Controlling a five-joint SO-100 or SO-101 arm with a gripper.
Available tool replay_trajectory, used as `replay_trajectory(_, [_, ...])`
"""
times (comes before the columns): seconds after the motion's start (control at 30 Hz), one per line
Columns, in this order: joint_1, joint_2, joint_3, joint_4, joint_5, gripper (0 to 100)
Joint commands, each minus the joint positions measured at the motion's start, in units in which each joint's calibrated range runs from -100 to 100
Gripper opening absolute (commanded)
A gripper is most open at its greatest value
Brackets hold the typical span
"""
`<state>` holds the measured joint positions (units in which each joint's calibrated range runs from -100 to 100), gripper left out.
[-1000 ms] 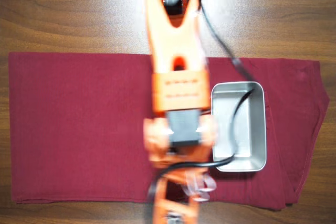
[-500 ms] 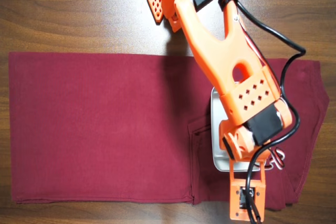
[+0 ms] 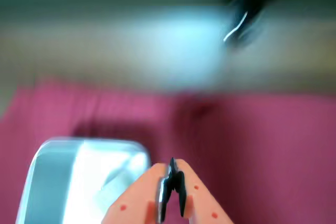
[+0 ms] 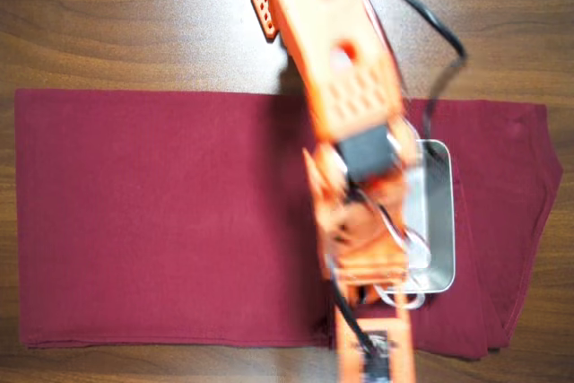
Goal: Grab the cube
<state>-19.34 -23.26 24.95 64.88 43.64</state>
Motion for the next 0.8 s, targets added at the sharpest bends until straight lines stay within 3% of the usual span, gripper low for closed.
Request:
replay_trajectory(0.0, [8.02, -23.65, 26.71, -21.59, 2.59, 0])
replay_trajectory(0.1, [13.97, -45.40, 48.83, -23.53, 3.08, 0])
replay_trajectory(0.23, [17.61, -63.86, 63.03, -7.76, 3.57, 0])
replay_trajectory(0.63, [20.30, -75.05, 74.96, 33.92, 5.27, 0])
replay_trajectory(0.77, [21.55, -75.05, 75.05, 35.12, 4.15, 0])
